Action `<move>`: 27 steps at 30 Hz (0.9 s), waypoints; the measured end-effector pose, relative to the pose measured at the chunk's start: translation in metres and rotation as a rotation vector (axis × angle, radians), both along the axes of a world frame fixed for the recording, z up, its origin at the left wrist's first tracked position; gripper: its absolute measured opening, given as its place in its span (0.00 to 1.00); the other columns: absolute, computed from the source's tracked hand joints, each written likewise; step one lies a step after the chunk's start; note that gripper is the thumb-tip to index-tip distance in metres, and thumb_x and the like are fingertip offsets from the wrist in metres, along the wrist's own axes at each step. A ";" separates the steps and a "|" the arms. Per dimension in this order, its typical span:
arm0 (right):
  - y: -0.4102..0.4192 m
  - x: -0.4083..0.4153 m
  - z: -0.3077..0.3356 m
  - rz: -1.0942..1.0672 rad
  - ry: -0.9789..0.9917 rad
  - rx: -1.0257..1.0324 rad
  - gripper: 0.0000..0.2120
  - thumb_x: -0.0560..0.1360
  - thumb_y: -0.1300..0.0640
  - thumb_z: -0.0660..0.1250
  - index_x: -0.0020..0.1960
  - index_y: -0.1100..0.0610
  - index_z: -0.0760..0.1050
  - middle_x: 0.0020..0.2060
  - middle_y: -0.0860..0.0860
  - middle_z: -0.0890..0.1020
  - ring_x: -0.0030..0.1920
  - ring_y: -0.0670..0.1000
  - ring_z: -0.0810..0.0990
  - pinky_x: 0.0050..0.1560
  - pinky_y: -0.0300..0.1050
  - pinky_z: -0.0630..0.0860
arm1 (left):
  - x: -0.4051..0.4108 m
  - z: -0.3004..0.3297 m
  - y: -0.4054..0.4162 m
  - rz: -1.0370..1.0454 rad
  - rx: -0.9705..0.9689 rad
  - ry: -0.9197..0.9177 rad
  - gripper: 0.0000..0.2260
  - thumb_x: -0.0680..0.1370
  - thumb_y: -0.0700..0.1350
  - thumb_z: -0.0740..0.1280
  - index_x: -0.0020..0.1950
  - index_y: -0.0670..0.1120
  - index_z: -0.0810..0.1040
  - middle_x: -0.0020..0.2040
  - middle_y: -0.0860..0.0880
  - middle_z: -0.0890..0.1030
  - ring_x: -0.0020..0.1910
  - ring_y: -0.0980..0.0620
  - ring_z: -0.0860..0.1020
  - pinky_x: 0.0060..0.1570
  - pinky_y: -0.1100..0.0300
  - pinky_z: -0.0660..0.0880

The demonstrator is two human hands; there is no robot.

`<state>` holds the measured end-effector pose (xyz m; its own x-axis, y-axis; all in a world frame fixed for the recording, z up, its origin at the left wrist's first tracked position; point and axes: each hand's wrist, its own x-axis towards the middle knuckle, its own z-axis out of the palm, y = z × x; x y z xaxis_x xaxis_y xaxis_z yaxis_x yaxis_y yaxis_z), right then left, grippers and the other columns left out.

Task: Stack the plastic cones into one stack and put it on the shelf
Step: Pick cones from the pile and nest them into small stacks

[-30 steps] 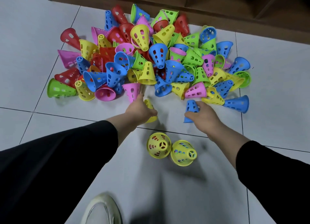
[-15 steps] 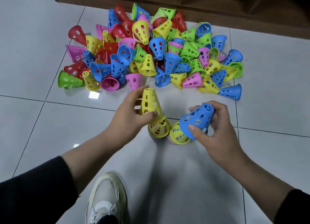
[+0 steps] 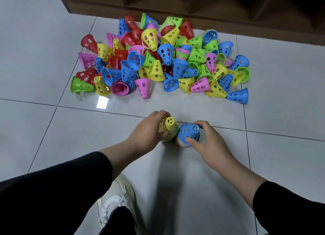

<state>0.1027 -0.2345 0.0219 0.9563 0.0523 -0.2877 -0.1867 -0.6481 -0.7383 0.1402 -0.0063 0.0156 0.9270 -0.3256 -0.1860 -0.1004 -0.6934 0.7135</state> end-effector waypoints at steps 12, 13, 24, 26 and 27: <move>-0.041 0.114 -0.018 0.208 -0.209 -0.493 0.23 0.77 0.53 0.69 0.71 0.55 0.71 0.70 0.54 0.71 0.70 0.56 0.69 0.69 0.57 0.68 | 0.057 -0.032 0.033 0.431 0.100 0.091 0.28 0.80 0.56 0.65 0.77 0.51 0.60 0.68 0.43 0.75 0.64 0.44 0.76 0.60 0.48 0.75; -0.040 0.127 -0.021 0.252 -0.189 -0.555 0.25 0.77 0.53 0.68 0.73 0.54 0.69 0.72 0.54 0.70 0.71 0.57 0.68 0.69 0.57 0.68 | 0.067 -0.036 0.036 0.425 0.133 0.107 0.29 0.80 0.56 0.65 0.77 0.51 0.59 0.68 0.42 0.75 0.64 0.43 0.76 0.60 0.47 0.75; -0.040 0.223 -0.067 0.495 -0.211 -0.992 0.29 0.66 0.64 0.74 0.66 0.56 0.73 0.67 0.58 0.73 0.71 0.62 0.64 0.54 0.61 0.74 | 0.155 -0.060 0.030 0.346 0.315 0.087 0.27 0.80 0.53 0.64 0.76 0.52 0.58 0.51 0.42 0.80 0.43 0.43 0.76 0.39 0.55 0.67; -0.039 0.230 -0.070 0.506 -0.254 -1.014 0.30 0.64 0.68 0.73 0.66 0.58 0.74 0.65 0.60 0.73 0.69 0.64 0.66 0.54 0.60 0.74 | 0.162 -0.062 0.025 0.368 0.334 0.066 0.23 0.80 0.53 0.65 0.71 0.51 0.61 0.45 0.45 0.78 0.41 0.43 0.75 0.36 0.55 0.66; -0.038 0.234 -0.071 0.516 -0.272 -1.036 0.31 0.64 0.69 0.72 0.66 0.59 0.74 0.63 0.61 0.74 0.67 0.64 0.68 0.55 0.59 0.73 | 0.164 -0.064 0.024 0.391 0.341 0.061 0.22 0.79 0.54 0.66 0.69 0.51 0.62 0.44 0.46 0.77 0.40 0.43 0.75 0.36 0.55 0.66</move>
<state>0.3366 -0.2721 -0.0487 0.9266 0.3117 -0.2106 0.3538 -0.9122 0.2066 0.3046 0.0177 -0.0489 0.9516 0.1313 -0.2780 0.2471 -0.8647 0.4373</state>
